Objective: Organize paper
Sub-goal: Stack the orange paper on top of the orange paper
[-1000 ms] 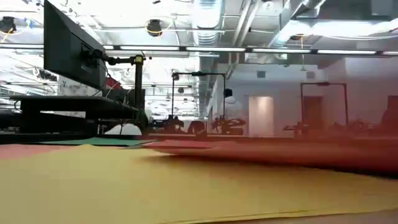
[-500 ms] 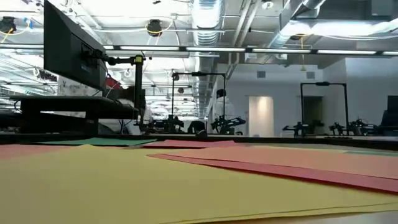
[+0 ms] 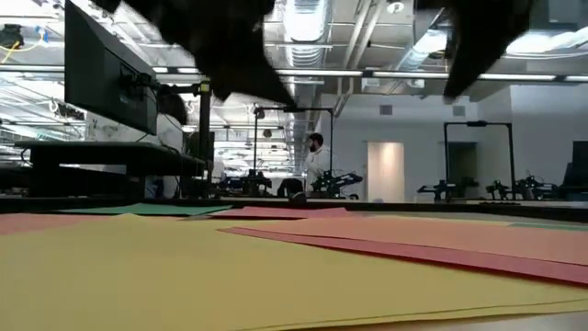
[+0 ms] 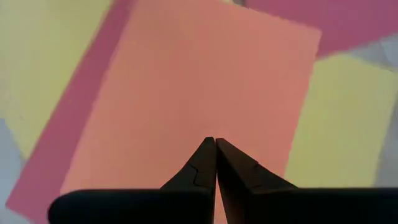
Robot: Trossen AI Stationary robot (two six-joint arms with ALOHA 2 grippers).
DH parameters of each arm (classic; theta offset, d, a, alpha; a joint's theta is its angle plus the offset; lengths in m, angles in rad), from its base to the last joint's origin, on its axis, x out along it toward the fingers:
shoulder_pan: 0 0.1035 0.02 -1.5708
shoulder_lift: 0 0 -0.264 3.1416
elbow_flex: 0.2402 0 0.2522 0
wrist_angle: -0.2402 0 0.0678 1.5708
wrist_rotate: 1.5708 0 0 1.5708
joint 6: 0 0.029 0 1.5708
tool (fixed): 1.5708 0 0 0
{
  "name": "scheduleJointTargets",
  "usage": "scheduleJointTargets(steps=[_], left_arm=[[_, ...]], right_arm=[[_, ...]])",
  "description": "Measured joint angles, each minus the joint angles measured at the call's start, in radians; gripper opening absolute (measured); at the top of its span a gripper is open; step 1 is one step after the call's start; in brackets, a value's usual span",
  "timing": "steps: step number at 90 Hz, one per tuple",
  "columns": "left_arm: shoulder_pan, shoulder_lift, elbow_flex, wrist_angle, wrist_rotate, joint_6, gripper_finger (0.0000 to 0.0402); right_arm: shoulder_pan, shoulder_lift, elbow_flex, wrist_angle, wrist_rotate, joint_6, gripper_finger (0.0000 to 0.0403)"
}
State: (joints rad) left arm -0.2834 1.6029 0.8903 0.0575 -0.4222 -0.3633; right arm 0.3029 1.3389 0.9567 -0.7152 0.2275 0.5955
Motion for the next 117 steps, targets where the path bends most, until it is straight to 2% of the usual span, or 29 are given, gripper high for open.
scheduleJointTargets(steps=[10, 18, 28, 34, 48, 58, 66, 76, 87, 97, 117], left_arm=[[0.049, 0.001, -0.041, 0.009, 0.047, -0.078, 0.0000], [0.088, 0.001, -0.059, 0.006, 0.078, -0.142, 0.0000], [0.134, 0.001, -0.063, 0.000, 0.121, -0.182, 0.0000], [0.168, 0.001, -0.063, -0.002, 0.180, -0.184, 0.0003], [0.242, 0.001, -0.063, -0.022, 0.297, -0.179, 0.0042], [0.278, 0.001, -0.063, -0.022, 0.320, -0.163, 0.0086], [0.301, 0.001, -0.063, -0.016, 0.347, -0.162, 0.0120], [0.319, 0.009, -0.049, -0.020, 0.362, -0.161, 0.0150], [0.326, 0.088, 0.008, -0.037, 0.394, -0.154, 0.0161], [0.330, 0.195, 0.123, -0.095, 0.430, -0.120, 0.0161], [0.358, 0.341, 0.296, -0.261, 0.433, -0.090, 0.0162]], right_arm=[[-0.133, -0.083, -0.175, 0.174, -0.127, -0.016, 0.0000], [-0.225, -0.098, -0.277, 0.263, -0.174, -0.018, 0.0000], [-0.304, -0.079, -0.348, 0.335, -0.234, -0.023, 0.0000], [-0.322, -0.061, -0.364, 0.359, -0.271, -0.029, 0.0000], [-0.280, -0.042, -0.367, 0.454, -0.283, -0.029, 0.0000], [-0.225, -0.042, -0.367, 0.550, -0.280, -0.028, 0.0000], [-0.176, -0.040, -0.367, 0.582, -0.236, -0.017, 0.0000], [-0.131, 0.019, -0.366, 0.626, -0.218, -0.004, 0.0000], [-0.099, 0.126, -0.328, 0.641, -0.216, -0.002, 0.0000], [-0.082, 0.201, -0.286, 0.635, -0.214, -0.022, 0.0000], [-0.050, 0.237, -0.260, 0.628, -0.213, -0.025, 0.0000]])
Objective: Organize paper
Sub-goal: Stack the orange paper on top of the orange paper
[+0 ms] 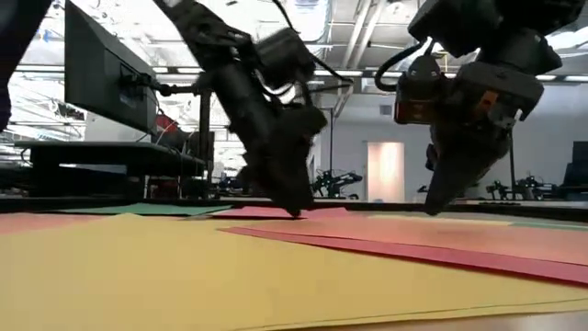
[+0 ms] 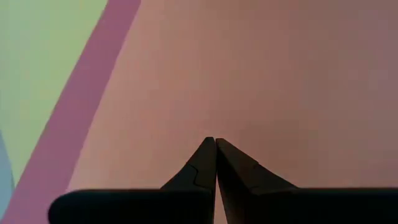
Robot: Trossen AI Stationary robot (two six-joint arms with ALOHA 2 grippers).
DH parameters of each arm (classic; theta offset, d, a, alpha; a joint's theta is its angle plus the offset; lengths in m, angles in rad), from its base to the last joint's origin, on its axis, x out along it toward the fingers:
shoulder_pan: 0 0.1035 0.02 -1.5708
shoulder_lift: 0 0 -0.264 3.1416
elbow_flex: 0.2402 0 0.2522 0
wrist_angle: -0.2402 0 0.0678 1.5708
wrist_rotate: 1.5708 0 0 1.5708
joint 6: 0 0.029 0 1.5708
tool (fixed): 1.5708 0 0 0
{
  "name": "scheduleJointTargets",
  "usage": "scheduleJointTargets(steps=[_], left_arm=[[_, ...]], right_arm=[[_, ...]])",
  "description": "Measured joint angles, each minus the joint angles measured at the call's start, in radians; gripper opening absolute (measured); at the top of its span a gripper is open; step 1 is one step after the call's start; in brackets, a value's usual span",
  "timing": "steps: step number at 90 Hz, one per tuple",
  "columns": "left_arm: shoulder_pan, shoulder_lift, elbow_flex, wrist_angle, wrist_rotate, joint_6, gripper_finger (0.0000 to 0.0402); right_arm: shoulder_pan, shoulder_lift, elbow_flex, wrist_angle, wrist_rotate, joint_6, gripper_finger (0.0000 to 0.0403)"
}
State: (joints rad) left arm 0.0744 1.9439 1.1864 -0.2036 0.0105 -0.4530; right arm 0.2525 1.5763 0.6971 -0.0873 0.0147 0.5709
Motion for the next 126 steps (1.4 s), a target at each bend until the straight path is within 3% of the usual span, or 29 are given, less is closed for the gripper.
scheduleJointTargets(steps=[40, 50, 75, 126], left_arm=[[0.035, 0.053, 0.062, -0.025, 0.076, -0.008, 0.0162], [0.035, 0.053, 0.062, -0.026, 0.136, -0.009, 0.0162], [0.032, 0.053, 0.061, -0.019, 0.169, -0.008, 0.0162], [0.032, 0.046, 0.131, -0.076, 0.227, -0.007, 0.0162]], right_arm=[[-0.009, 0.002, 0.000, -0.054, 0.007, 0.004, 0.0000], [-0.023, 0.031, 0.000, -0.053, 0.006, 0.004, 0.0000], [-0.052, 0.140, 0.009, 0.037, -0.027, 0.008, 0.0000], [-0.052, 0.128, 0.003, 0.028, -0.068, 0.016, 0.0000]])
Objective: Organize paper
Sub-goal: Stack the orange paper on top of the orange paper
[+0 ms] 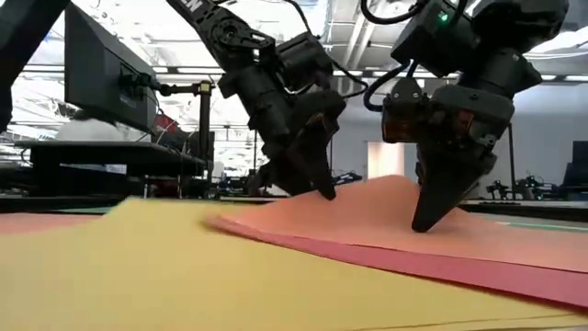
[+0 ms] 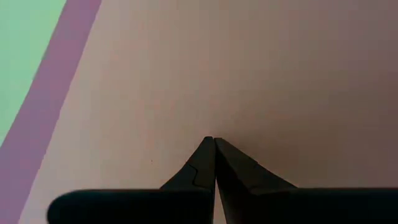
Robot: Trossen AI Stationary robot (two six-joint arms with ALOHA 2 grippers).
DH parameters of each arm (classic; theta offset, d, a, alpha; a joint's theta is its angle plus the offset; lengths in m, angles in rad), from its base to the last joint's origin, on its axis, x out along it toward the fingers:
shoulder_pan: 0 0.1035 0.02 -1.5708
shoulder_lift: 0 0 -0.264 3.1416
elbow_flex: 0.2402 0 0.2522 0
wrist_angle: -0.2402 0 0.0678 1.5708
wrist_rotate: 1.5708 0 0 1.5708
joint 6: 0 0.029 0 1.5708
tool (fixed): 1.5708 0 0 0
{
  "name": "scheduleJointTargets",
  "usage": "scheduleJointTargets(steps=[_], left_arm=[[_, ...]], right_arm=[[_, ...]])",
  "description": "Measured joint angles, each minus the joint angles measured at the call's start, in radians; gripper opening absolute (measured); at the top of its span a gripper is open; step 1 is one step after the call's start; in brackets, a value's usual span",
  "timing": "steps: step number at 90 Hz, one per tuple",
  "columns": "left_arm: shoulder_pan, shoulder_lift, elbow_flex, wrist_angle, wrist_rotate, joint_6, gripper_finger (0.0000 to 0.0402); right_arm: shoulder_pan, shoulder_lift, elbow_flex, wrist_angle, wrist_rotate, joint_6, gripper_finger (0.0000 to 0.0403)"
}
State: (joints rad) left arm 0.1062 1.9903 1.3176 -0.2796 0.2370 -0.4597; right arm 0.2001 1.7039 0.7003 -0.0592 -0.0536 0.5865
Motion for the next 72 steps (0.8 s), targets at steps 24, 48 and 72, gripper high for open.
scheduleJointTargets(steps=[24, 48, 72], left_arm=[[0.000, -0.002, 0.094, -0.086, 0.014, 0.033, 0.0162], [0.000, -0.002, 0.116, -0.132, 0.012, 0.041, 0.0162], [0.000, -0.002, 0.116, -0.159, 0.022, 0.048, 0.0162]], right_arm=[[0.000, 0.000, 0.000, 0.000, -0.001, 0.000, 0.0000], [0.000, 0.000, 0.000, 0.000, -0.002, 0.000, 0.0000], [0.000, 0.000, 0.000, 0.000, -0.002, 0.000, 0.0000]])
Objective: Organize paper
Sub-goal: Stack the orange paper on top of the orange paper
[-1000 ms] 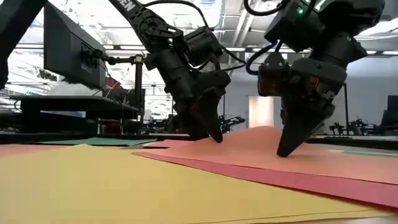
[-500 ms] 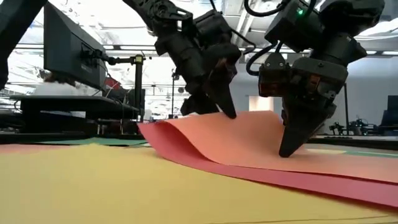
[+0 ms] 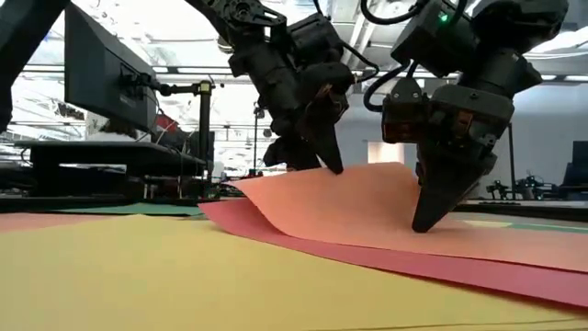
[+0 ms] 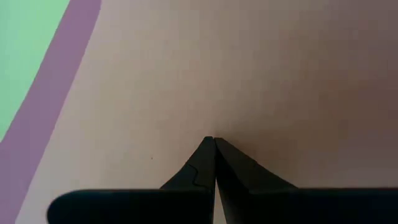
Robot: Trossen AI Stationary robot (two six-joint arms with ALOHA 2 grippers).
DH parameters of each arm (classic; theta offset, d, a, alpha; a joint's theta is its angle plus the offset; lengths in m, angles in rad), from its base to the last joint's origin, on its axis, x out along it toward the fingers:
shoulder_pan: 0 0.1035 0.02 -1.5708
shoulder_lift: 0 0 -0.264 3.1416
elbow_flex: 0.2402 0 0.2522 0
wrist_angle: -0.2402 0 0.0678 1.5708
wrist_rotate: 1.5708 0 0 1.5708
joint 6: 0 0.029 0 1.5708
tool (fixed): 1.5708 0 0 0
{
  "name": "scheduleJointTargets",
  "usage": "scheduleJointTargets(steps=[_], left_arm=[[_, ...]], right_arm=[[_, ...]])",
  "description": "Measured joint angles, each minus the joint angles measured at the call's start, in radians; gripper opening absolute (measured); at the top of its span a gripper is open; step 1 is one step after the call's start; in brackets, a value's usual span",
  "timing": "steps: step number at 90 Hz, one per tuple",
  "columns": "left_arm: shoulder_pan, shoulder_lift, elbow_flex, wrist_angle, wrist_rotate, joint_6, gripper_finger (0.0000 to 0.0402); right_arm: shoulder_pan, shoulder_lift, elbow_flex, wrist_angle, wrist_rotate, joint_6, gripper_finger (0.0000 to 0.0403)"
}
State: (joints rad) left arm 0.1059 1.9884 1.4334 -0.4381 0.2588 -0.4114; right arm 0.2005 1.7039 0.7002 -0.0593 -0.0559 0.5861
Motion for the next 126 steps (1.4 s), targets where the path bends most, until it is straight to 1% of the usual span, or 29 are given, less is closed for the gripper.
scheduleJointTargets(steps=[21, 43, 63, 95, 102, 111, 126], left_arm=[[0.000, 0.000, 0.000, 0.000, 0.051, 0.001, 0.0162], [0.009, -0.029, 0.000, -0.012, 0.052, 0.006, 0.0162], [0.019, -0.085, 0.001, -0.018, 0.051, 0.007, 0.0161], [-0.002, -0.075, 0.000, -0.022, 0.051, 0.012, 0.0161], [-0.002, -0.075, 0.000, -0.015, 0.043, 0.013, 0.0161], [-0.002, -0.073, -0.002, -0.019, 0.006, 0.030, 0.0161], [-0.002, -0.073, -0.055, 0.030, -0.010, 0.028, 0.0161]], right_arm=[[0.000, 0.000, 0.000, 0.000, 0.000, 0.000, 0.0000], [0.000, 0.000, 0.000, 0.000, -0.001, 0.000, 0.0000], [0.000, 0.000, 0.000, -0.001, -0.002, -0.001, 0.0000], [0.000, 0.000, 0.000, -0.001, -0.002, -0.001, 0.0000], [0.000, 0.000, 0.000, -0.002, -0.002, -0.001, 0.0000], [0.000, 0.000, 0.000, -0.001, -0.002, -0.001, 0.0000], [0.000, 0.000, 0.000, -0.001, -0.002, -0.001, 0.0000]])
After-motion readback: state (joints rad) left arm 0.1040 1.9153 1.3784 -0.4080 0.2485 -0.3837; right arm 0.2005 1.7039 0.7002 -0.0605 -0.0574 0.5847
